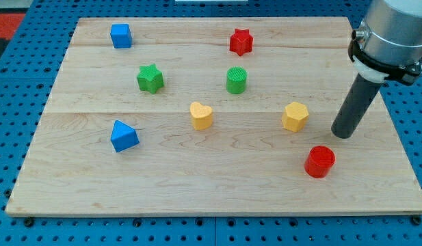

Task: Push the red circle to the bottom left of the yellow hexagon

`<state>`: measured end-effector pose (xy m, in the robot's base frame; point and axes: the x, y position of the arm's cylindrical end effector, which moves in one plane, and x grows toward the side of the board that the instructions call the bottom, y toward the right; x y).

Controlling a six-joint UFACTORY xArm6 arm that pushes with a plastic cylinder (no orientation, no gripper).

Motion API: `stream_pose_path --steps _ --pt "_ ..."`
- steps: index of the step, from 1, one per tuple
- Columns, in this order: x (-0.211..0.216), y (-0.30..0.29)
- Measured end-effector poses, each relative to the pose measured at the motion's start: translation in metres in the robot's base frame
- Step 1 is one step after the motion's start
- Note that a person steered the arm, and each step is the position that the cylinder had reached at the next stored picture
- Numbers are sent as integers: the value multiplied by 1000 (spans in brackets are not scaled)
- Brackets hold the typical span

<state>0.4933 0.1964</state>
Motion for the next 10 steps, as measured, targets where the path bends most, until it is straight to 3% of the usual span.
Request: stream_pose_path --steps 2,4,5,6,7,10 --pt "-6 -47" --pt "-12 -2" --pt "14 45" --pt "55 45" --pt "70 15" --pt "49 -135"
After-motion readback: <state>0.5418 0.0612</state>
